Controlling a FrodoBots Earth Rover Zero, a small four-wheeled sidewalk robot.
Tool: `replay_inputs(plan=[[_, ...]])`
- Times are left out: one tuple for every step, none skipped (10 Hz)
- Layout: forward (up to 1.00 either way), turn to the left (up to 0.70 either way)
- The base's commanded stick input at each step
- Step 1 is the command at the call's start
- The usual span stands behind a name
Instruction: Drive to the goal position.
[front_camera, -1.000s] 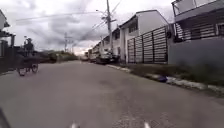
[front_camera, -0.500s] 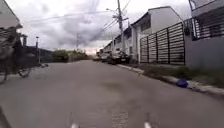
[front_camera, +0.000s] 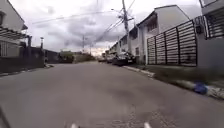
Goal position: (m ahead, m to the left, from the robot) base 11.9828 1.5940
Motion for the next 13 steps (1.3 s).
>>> replay_inputs(plan=[[0.70, 0.00], [0.70, 0.00], [0.70, 0.00], [0.70, 0.00], [0.70, 0.00], [0.70, 0.00], [0.70, 0.00], [0.70, 0.00], [0.70, 0.00], [0.70, 0.00], [0.70, 0.00], [0.70, 0.00], [0.70, 0.00]])
